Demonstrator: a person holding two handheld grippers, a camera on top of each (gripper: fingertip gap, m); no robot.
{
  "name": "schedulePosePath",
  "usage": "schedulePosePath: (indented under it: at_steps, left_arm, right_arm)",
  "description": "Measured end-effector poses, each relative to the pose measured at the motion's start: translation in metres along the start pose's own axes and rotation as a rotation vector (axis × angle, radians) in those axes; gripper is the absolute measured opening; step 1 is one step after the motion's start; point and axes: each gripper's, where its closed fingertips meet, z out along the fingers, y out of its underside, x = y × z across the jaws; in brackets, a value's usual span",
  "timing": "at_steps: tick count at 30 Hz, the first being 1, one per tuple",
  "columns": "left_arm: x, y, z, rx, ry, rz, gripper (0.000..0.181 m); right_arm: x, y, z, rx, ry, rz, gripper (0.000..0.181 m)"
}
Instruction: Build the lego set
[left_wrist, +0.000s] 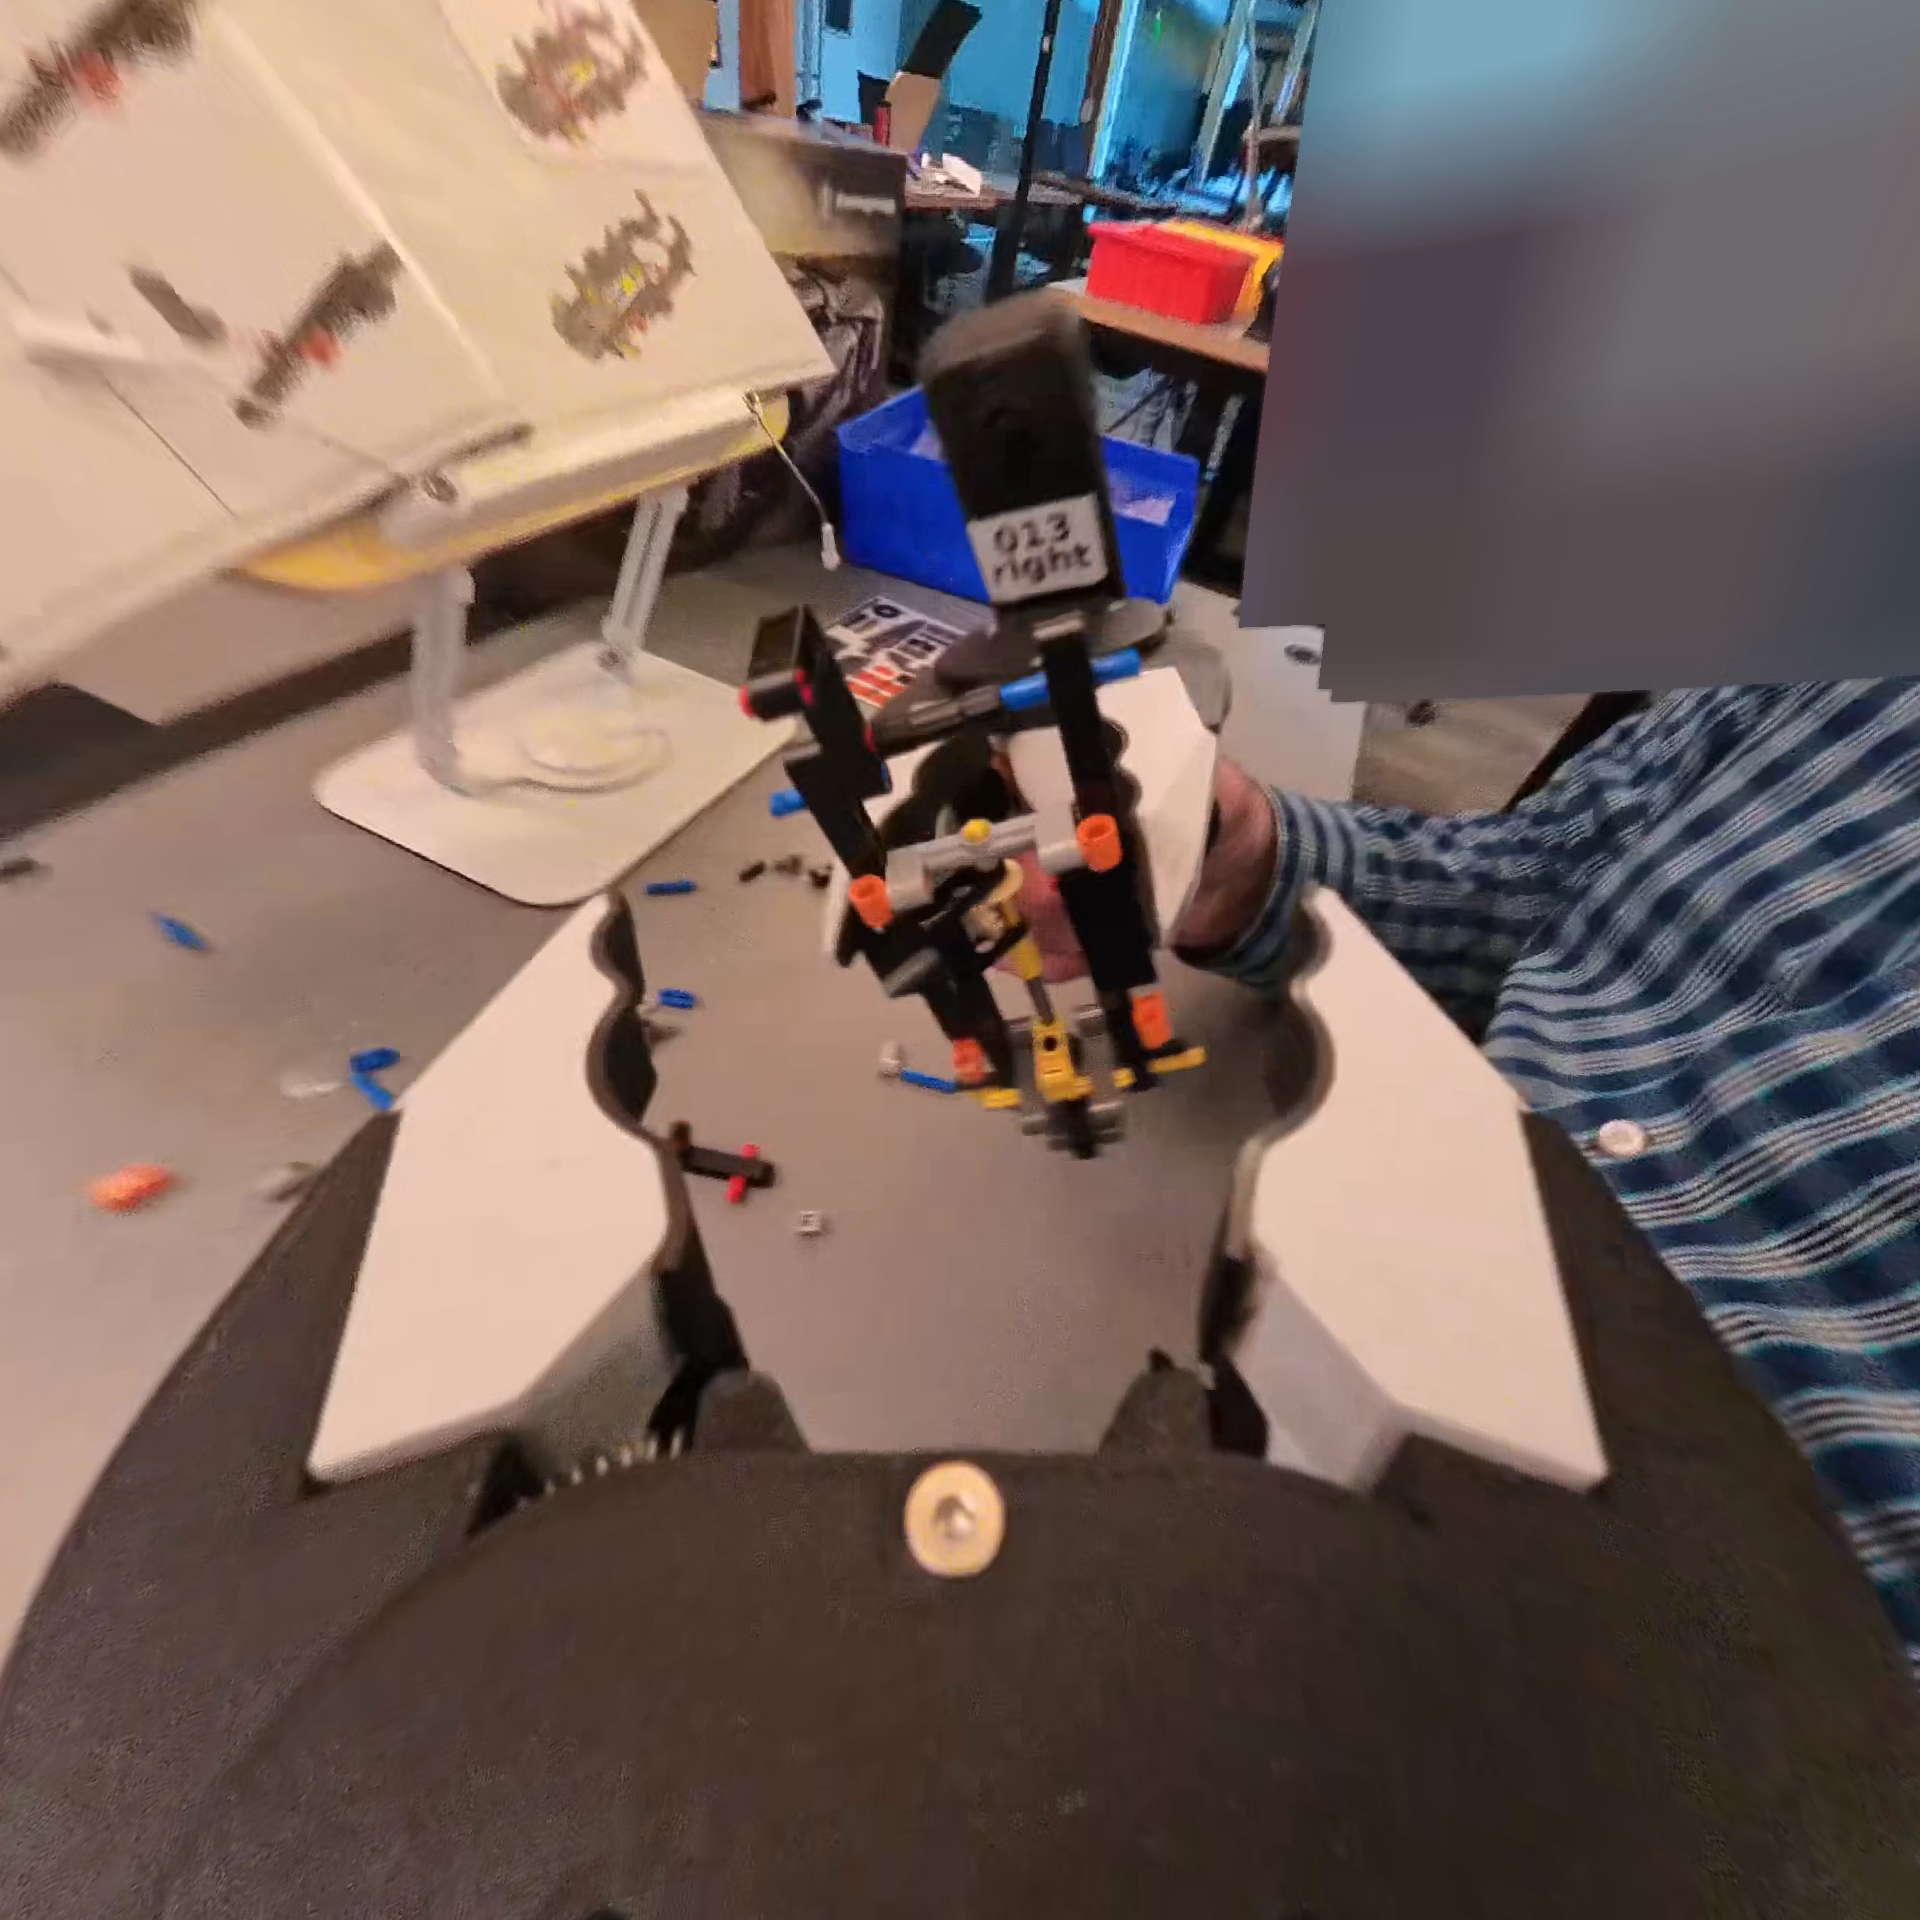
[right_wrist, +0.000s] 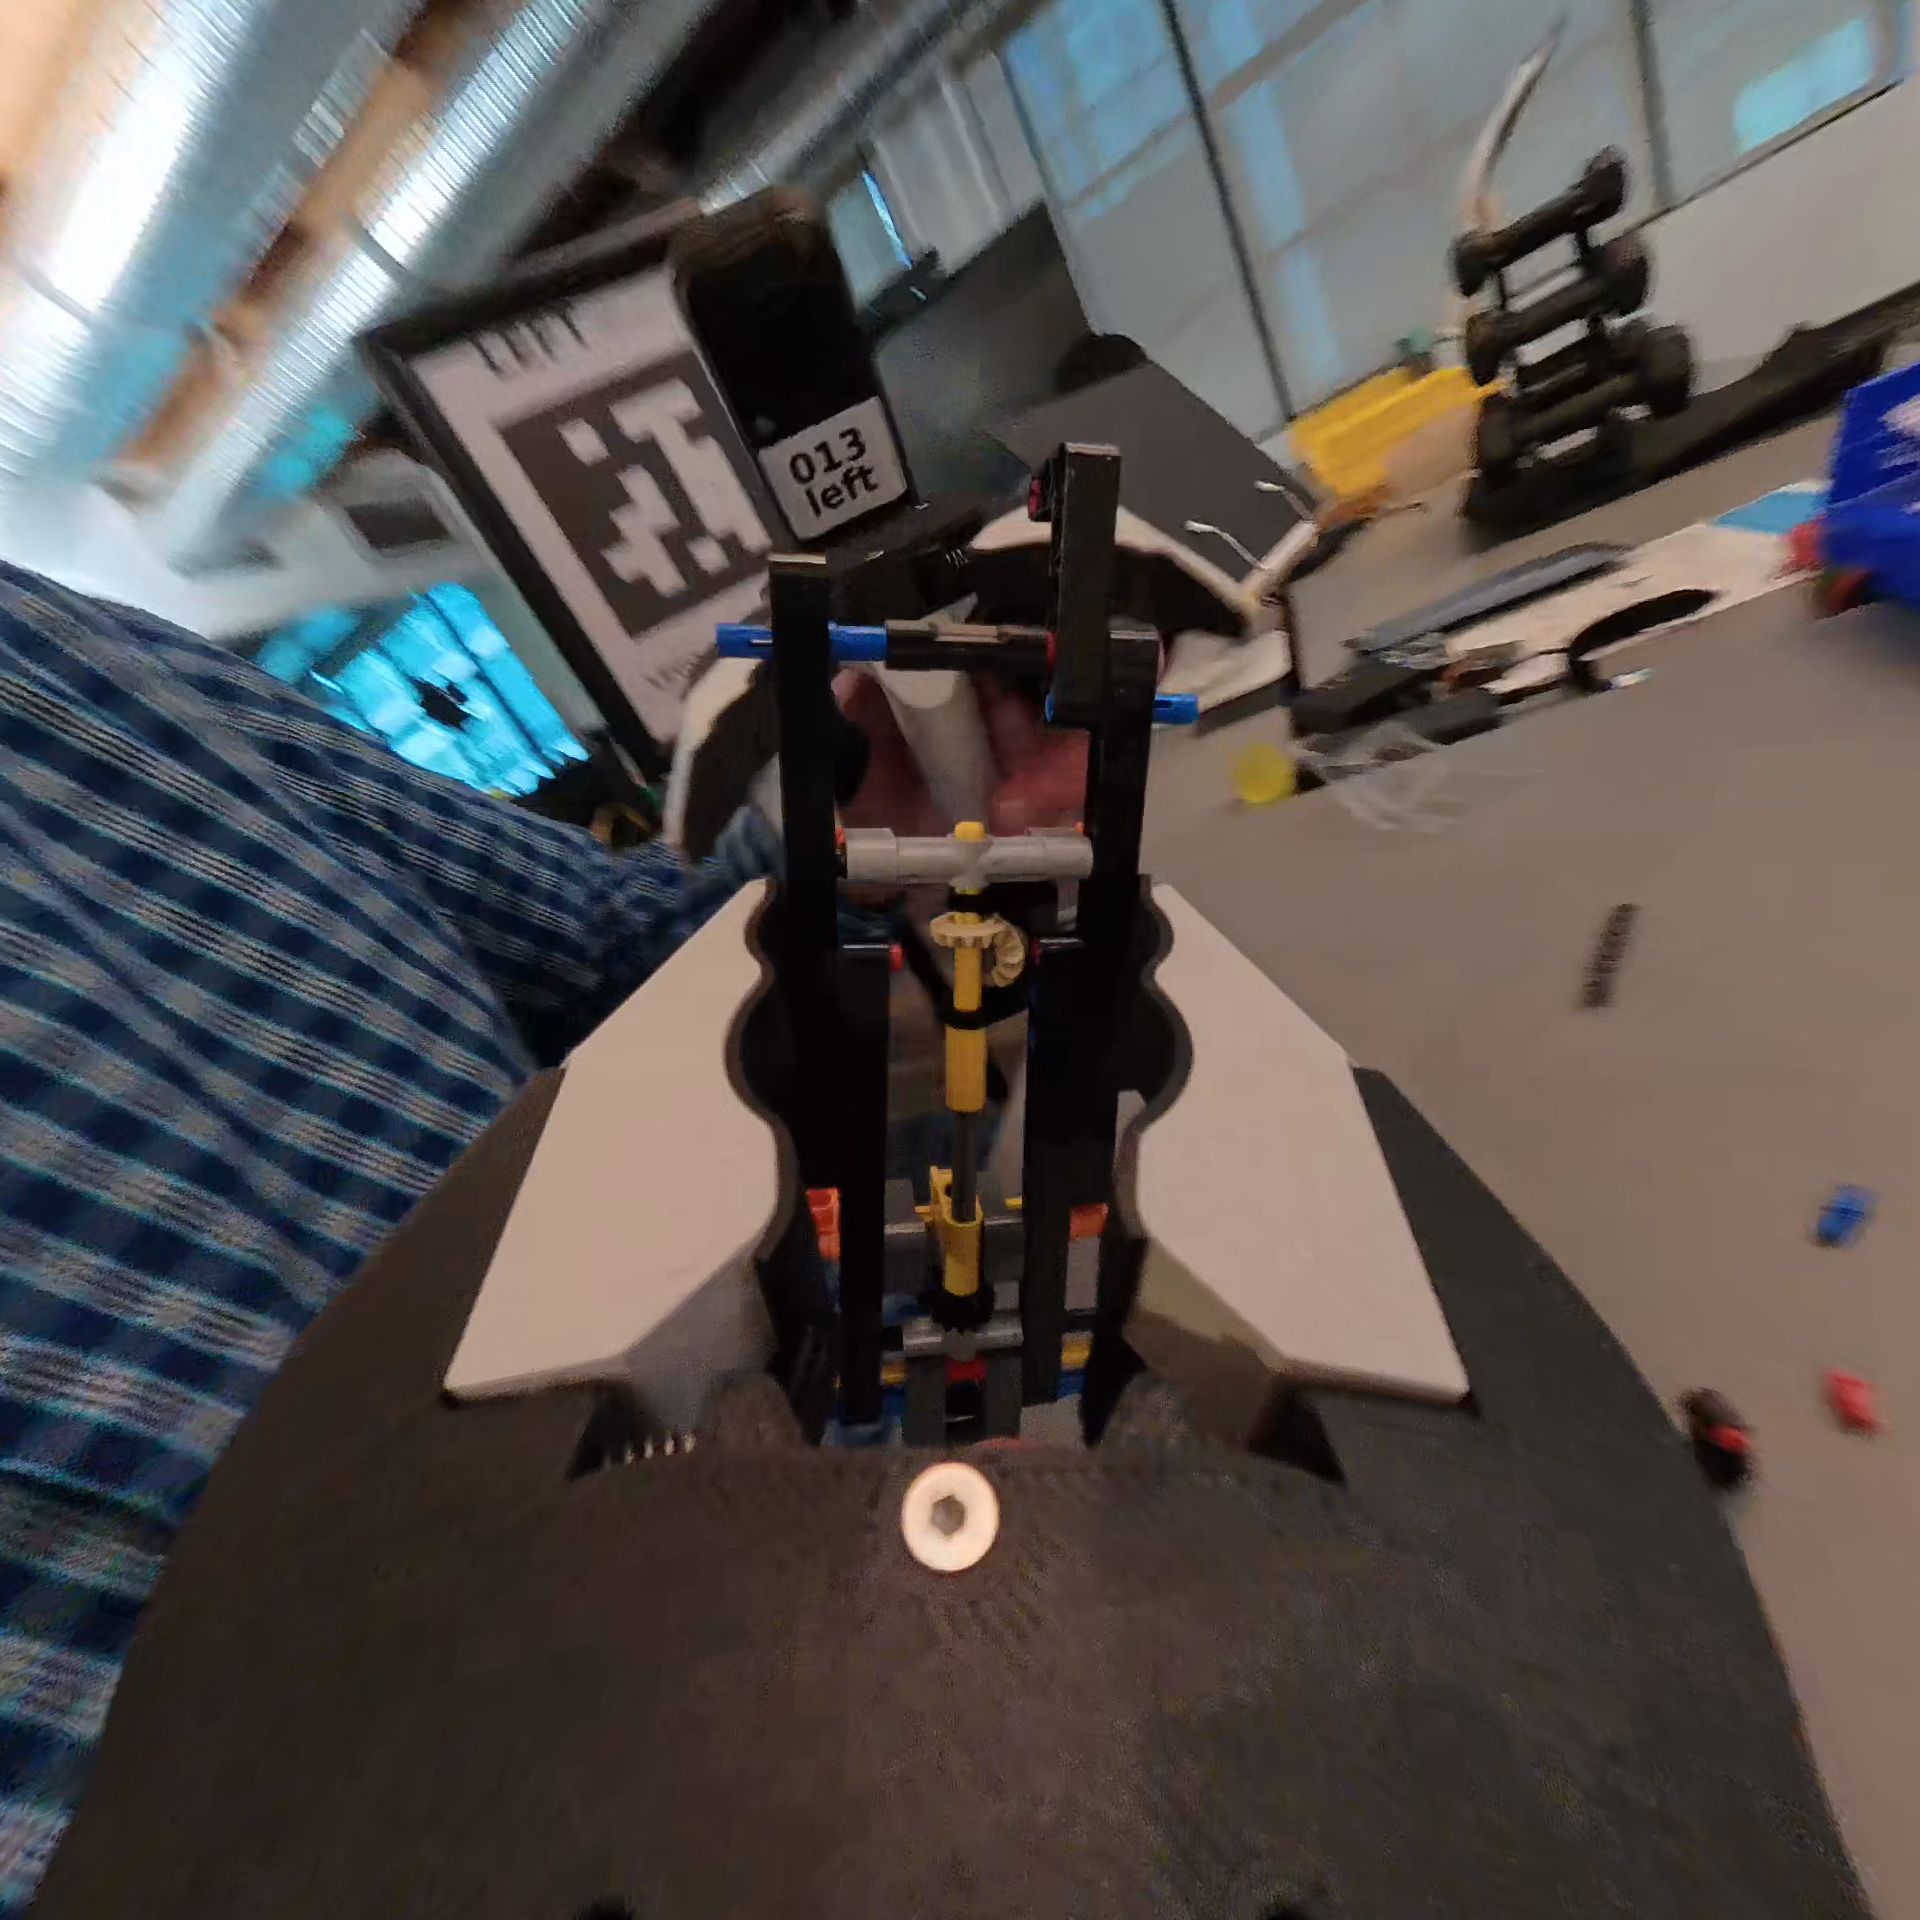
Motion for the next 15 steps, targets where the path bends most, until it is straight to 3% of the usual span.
schedulePosePath:
  at_steps: [2,6,15]
  left_arm:
    - [0.003,0.007,0.009,-0.001,0.041,-0.054,0.121]
    - [0.016,0.009,0.018,-0.010,0.124,-0.028,0.089]
    - [0.020,0.003,0.012,0.054,0.166,0.008,0.082]
  right_arm:
    - [0.003,0.003,0.003,-0.081,0.103,-0.132,0.063]
    - [-0.001,0.004,0.009,-0.171,0.190,-0.283,0.063]
    - [-0.005,0.005,0.014,-0.259,0.256,-0.430,0.062]
